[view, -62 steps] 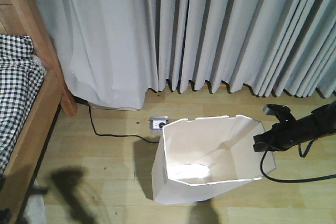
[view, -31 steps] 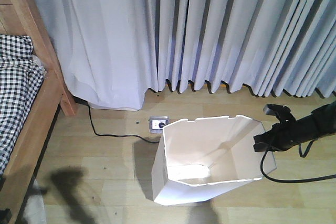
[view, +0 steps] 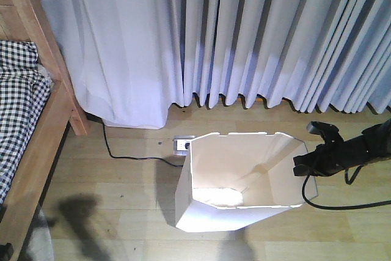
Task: Move trash bin to bedside with robot
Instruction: 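Lower the held bin onto the floor beside the bed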
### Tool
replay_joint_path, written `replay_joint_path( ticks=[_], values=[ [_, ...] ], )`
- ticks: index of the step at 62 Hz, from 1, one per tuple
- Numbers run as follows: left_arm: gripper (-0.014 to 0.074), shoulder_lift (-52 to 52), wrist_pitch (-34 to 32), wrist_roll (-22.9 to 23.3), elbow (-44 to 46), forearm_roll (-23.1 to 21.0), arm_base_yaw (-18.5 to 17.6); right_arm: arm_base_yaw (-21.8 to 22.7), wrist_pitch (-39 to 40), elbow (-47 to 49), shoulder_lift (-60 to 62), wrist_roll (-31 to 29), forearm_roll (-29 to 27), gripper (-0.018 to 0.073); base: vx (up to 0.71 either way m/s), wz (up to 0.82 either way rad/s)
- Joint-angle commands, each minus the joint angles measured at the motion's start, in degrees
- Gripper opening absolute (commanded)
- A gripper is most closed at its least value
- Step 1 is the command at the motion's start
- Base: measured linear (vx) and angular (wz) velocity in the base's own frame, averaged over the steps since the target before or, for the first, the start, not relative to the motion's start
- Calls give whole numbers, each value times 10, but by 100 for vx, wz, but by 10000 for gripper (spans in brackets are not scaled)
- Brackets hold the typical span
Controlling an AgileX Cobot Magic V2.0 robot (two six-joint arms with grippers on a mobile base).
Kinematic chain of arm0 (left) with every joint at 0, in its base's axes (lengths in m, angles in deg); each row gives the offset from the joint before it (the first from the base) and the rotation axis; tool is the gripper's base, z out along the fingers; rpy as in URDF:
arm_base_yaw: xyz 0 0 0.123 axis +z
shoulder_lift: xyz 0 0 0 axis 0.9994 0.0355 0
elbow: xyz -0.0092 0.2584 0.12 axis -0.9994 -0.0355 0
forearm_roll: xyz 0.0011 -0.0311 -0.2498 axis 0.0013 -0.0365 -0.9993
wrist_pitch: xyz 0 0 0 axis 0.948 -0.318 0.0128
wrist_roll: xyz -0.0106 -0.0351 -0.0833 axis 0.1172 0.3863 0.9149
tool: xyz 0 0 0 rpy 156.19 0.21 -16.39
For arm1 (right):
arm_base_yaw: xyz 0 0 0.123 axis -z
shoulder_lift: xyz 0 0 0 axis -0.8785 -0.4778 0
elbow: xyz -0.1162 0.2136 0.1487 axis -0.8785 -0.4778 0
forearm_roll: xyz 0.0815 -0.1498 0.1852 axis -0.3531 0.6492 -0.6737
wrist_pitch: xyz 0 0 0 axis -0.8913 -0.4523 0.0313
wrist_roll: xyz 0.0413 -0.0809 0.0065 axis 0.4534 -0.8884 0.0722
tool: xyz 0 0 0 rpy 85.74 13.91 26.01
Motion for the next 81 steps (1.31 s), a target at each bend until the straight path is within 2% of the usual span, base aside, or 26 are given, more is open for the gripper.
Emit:
replay_joint_path(
  ticks=[1, 13, 22, 31, 40, 47, 53, 66, 81],
  values=[
    [-7, -12, -40, 3, -10, 0, 0, 2, -94, 8, 31, 3, -42, -4, 0, 0],
    [-7, -12, -40, 3, -10, 0, 0, 2, -24, 15, -2, 1, -88, -4, 0, 0],
    [-7, -12, -40, 3, -10, 0, 0, 0, -41, 56, -44, 3, -90, -4, 0, 0],
    [-7, -12, -40, 3, -10, 0, 0, -22, -38, 106, -84, 29, -89, -4, 0, 0],
    [-7, -12, -40, 3, -10, 0, 0, -53, -20, 153, -121, 58, -67, -4, 0, 0],
    [-7, -12, -40, 3, -10, 0, 0, -71, -19, 190, -152, 104, -42, -1, 0, 0],
    [-7, -12, -40, 3, -10, 0, 0, -77, -19, 216, -174, 152, -18, 0, 0, 0],
    [-7, -12, -40, 3, -10, 0, 0, -78, -14, 264, -206, 208, 19, 4, 0, 0],
    [-7, -12, -40, 3, -10, 0, 0, -79, -13, 315, -233, 214, 27, 10, 0, 0]
  ],
)
